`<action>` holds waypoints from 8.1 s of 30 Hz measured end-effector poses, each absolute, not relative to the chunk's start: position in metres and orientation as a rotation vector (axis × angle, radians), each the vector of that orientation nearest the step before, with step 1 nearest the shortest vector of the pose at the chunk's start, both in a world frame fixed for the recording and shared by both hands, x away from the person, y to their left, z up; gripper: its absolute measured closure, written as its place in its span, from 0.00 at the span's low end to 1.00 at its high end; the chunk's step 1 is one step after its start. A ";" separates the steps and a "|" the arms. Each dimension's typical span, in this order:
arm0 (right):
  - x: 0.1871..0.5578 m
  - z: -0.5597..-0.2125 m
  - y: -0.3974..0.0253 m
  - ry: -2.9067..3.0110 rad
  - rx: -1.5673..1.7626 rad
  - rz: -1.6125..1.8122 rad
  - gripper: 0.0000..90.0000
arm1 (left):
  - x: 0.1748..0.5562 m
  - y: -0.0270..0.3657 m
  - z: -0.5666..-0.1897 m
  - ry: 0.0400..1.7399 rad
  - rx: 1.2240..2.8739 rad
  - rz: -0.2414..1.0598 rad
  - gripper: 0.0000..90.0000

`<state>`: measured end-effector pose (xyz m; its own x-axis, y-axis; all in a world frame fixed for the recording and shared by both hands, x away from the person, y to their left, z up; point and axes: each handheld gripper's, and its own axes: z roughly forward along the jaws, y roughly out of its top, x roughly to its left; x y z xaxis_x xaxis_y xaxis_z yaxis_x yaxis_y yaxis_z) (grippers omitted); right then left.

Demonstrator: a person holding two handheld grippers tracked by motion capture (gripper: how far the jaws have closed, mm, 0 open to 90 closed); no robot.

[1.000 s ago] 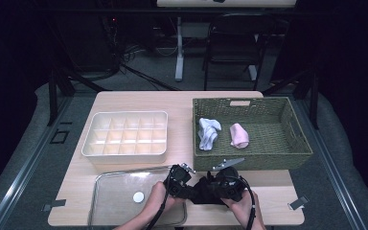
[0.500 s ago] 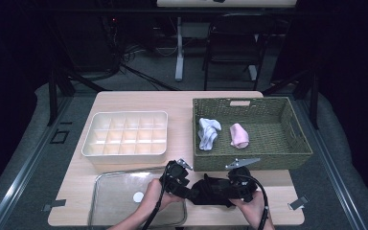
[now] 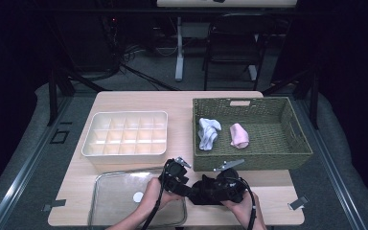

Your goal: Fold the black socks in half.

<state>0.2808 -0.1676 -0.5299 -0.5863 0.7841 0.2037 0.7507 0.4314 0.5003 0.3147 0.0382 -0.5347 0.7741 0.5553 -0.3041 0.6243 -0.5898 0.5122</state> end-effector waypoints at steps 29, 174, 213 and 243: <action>0.277 -0.538 -0.171 2.605 1.413 0.750 0.45 | 0.318 0.037 -0.549 0.943 2.408 -0.075 0.49; 0.281 -0.552 -0.213 2.709 1.465 0.721 0.61 | 0.314 0.025 -0.561 0.890 2.343 -0.189 0.70; 0.263 -0.531 -0.172 2.679 1.221 1.021 0.86 | 0.317 0.028 -0.562 0.891 2.315 -0.232 0.71; 0.262 -0.539 -0.136 2.672 1.164 0.829 0.85 | 0.326 0.035 -0.544 0.943 2.212 -0.204 0.48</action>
